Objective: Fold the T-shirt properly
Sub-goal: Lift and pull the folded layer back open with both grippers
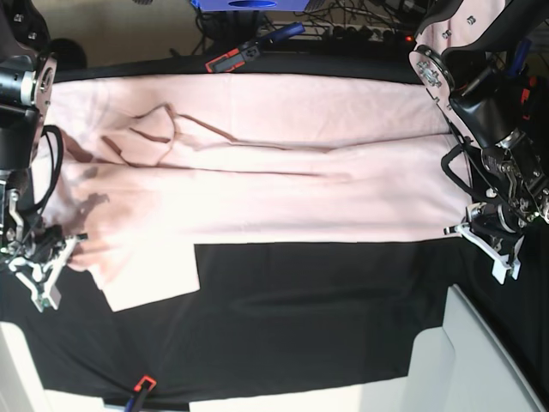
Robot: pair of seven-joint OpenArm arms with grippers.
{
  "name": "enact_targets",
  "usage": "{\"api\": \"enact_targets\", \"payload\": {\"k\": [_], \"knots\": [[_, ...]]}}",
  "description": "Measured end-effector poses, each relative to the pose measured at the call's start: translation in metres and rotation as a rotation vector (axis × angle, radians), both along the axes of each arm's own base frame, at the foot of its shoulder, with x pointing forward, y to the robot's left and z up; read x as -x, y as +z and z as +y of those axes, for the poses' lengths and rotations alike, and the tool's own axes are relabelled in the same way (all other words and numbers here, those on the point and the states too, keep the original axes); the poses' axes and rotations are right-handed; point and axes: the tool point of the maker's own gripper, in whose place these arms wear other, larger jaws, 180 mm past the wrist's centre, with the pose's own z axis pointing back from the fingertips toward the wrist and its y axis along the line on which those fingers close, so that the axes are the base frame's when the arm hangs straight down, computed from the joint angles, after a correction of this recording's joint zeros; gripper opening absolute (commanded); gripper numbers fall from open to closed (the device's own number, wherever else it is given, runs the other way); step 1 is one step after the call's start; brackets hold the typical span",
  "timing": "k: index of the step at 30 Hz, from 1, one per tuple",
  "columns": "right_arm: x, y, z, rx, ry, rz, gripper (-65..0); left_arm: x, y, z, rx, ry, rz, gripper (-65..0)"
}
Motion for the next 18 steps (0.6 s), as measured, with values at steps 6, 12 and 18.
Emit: {"api": "enact_targets", "payload": {"k": [6, 12, 18], "knots": [[-0.003, 0.008, -0.014, 0.005, -0.050, -0.025, -64.9, -0.018, 0.019, -0.003, -0.006, -0.007, -0.059, -65.0], [0.000, 0.016, -0.041, -0.006, -0.133, -0.053, -64.9, -0.033, 0.035, -0.017, 0.007, -0.018, -0.094, -65.0], [-0.001, 0.017, -0.040, -0.009, -0.141, -0.060, -64.9, -0.043, 0.045, -0.025, 0.012, -0.021, -0.128, -65.0]]}}
